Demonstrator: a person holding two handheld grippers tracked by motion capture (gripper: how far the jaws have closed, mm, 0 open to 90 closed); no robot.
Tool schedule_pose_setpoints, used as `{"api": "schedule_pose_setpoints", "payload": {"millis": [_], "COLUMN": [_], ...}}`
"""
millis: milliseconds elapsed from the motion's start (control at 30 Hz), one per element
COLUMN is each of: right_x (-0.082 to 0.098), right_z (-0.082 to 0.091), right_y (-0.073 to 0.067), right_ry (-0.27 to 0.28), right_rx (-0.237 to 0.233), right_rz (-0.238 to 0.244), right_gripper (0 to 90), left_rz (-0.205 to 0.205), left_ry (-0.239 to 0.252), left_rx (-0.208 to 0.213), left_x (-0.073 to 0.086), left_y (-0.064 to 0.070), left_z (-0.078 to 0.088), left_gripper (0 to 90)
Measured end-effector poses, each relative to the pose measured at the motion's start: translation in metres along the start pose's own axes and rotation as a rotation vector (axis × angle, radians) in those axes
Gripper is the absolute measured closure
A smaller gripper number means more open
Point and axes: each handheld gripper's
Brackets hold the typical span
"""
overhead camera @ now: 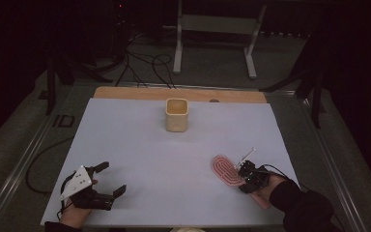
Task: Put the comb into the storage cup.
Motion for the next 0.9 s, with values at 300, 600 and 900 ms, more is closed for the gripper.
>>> {"api": "schedule_pose_setpoints", "payload": {"millis": [300,600,900], "right_x": [-0.006,-0.003,0.002], "right_z": [0.0,0.0,0.003], "right_y": [-0.001,-0.003,-0.006], "right_ry": [-0.05,-0.032,0.046], "right_rx": [0.001,0.017,0.06], "right_rz": [0.019,-0.001,-0.027], "right_gripper": [67.3,70.1,70.4], "left_rz": [0.002,0.004,0.004], "left_ry": [-0.003,-0.004,-0.005], "left_rx": [0.001,0.003,0.003], "left_x": [0.0,0.001,0.001], "left_y": [0.0,0.0,0.0], "left_z": [0.0,-0.001,-0.001], "left_gripper": [0.1,0.1,0.1]}}
Point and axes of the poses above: each handheld gripper's, and its own axes: z roughly backward along the jaws, x roughly out of its underside, y roughly to its right, and after that the axes turned 14 degrees about x, right-handed
